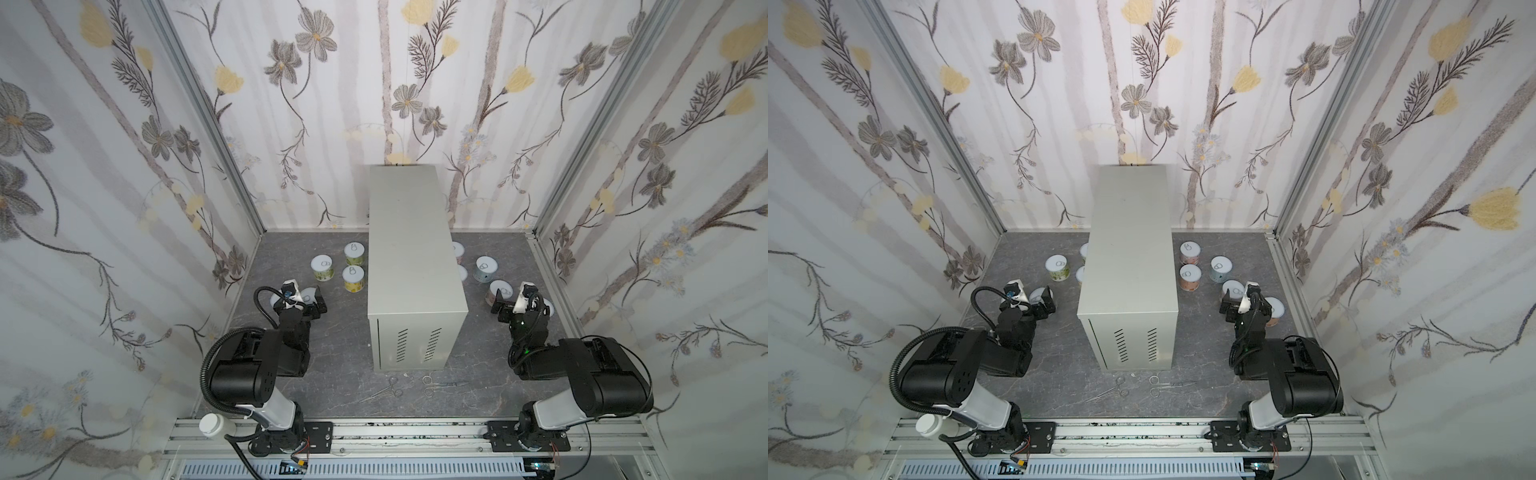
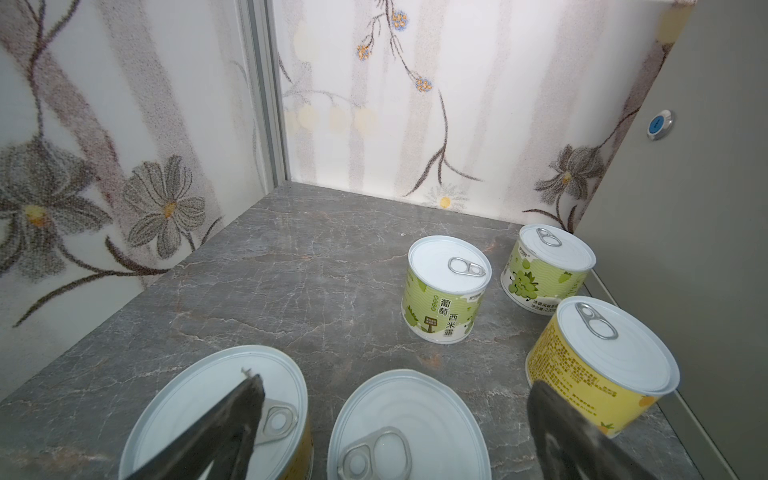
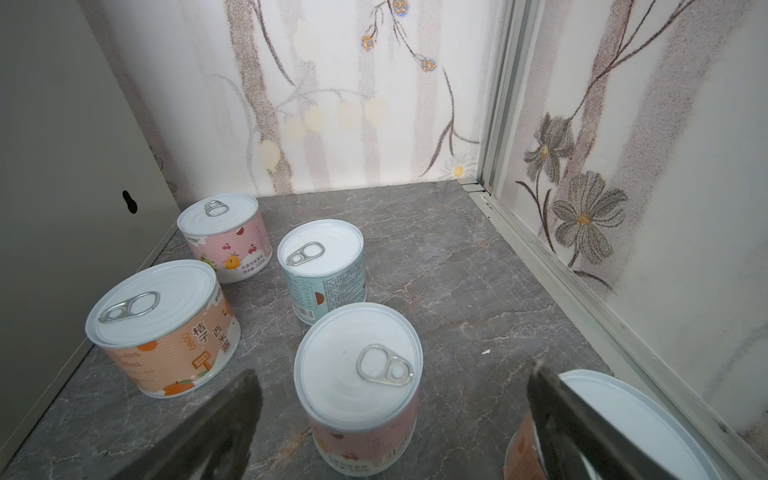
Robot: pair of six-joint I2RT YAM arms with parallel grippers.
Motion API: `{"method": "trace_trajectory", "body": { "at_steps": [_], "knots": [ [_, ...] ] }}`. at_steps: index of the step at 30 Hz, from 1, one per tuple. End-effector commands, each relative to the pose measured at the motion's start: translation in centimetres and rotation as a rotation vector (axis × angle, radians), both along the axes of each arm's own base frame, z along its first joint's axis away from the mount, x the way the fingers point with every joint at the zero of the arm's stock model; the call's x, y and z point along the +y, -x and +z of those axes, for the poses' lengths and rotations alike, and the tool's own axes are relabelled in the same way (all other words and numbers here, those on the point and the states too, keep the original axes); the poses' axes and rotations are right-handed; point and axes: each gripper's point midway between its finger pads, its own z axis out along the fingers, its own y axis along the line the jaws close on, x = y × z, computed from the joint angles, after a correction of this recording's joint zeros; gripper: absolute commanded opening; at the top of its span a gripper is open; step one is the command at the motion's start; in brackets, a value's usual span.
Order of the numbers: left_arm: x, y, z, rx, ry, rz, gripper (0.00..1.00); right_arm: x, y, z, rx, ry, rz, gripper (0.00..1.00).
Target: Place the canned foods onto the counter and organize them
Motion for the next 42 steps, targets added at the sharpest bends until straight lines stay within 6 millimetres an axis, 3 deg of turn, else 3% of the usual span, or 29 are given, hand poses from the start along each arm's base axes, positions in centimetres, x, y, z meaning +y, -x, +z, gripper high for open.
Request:
{"method": "trace_trajectory", "body": {
  "at_steps": [1, 42],
  "knots": [
    [-0.03, -0.17, 0.85, -0.032, -0.005, -0.003, 1.00, 0.13, -0.18, 1.02, -0.039, 0.002, 0.008, 1.00],
    [-0.57, -0.40, 0.68, -0.022, -0.003, -0.049, 1.00, 0.21, -0.26, 1.09, -0.040, -0.005, 0.022, 1.00]
  ]
}}
